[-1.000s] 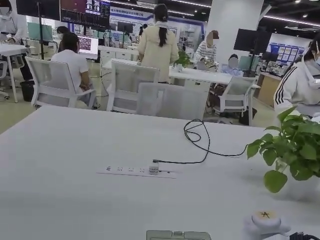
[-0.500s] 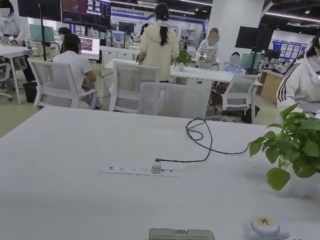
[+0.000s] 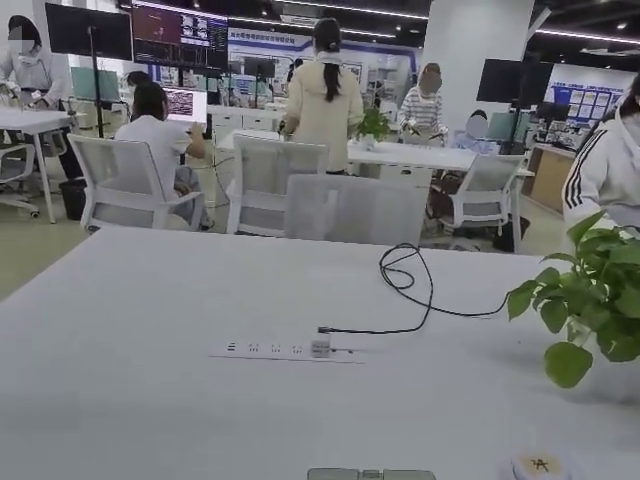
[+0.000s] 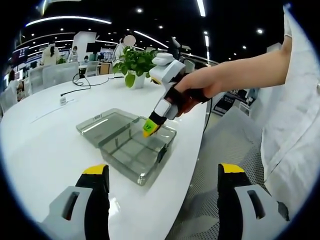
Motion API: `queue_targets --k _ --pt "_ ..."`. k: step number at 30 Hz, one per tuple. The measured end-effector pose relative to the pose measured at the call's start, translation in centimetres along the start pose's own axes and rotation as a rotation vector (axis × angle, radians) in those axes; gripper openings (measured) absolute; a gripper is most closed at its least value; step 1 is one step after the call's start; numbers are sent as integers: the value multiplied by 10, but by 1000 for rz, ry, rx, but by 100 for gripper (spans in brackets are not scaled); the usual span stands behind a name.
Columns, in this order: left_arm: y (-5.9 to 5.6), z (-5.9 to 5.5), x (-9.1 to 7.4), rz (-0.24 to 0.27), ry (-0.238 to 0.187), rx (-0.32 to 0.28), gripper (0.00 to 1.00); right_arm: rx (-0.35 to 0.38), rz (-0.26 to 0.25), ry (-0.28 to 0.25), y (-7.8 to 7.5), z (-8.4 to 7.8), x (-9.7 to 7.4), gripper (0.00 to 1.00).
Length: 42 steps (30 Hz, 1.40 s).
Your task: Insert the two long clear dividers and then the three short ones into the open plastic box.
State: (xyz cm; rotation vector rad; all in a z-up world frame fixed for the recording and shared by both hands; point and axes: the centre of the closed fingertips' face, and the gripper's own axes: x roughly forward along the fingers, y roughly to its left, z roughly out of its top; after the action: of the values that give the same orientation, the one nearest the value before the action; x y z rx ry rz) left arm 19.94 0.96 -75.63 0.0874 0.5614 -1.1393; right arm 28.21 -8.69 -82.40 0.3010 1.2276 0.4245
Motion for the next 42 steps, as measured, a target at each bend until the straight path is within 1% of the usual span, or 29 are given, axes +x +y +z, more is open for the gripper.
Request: queue_targets --k 3,5,7,14,16,17,19,21,23,24,28,29,30,34,35,37,39,40,42 --pt "-1 1 -2 7 -3 -3 91 -9 17 -11 1 0 -1 12" --pt "-1 2 -3 15 -3 -3 91 3 36 -29 2 2 -5 13" --pt "-1 3 -4 23 -6 -7 91 4 44 -38 2 2 -7 15" --pt "-2 6 -8 56 -11 -23 90 -42 106 -90 8 5 -24 20" --pt "-3 6 -9 63 -11 -24 90 -82 114 -103 8 6 -28 20" --pt "-3 6 -10 68 -8 -26 90 -86 120 -107 9 6 -30 21" --pt "-4 6 -10 74 -6 -27 90 -110 143 -136 12 10 -35 22" --pt "-4 7 -12 83 -1 -26 90 -130 151 -147 14 10 -40 25" --pt "-4 7 -13 91 -6 -32 90 -154 171 -174 17 13 -45 27" --pt "-4 8 -14 94 -5 -34 90 -161 173 -173 16 12 -47 29" --pt "-4 7 -16 109 3 -26 89 -204 215 -193 22 10 -58 33" --pt "-4 8 -16 113 3 -27 89 -218 219 -196 23 10 -60 34" --pt "-3 9 -17 120 -1 -31 89 -239 222 -211 22 11 -63 35" --pt "-1 9 -20 139 -1 -30 89 -292 238 -225 22 10 -70 42" --pt "-1 9 -20 141 -1 -31 89 -313 240 -226 21 9 -72 43" --pt "0 9 -20 148 0 -32 89 -366 248 -243 22 9 -76 46" --pt "1 10 -20 156 -2 -34 89 -397 258 -239 21 6 -79 49" --pt "2 10 -20 162 -3 -35 89 -431 266 -247 21 5 -80 51" --pt "3 11 -21 170 -5 -38 89 -477 279 -253 22 2 -83 54"
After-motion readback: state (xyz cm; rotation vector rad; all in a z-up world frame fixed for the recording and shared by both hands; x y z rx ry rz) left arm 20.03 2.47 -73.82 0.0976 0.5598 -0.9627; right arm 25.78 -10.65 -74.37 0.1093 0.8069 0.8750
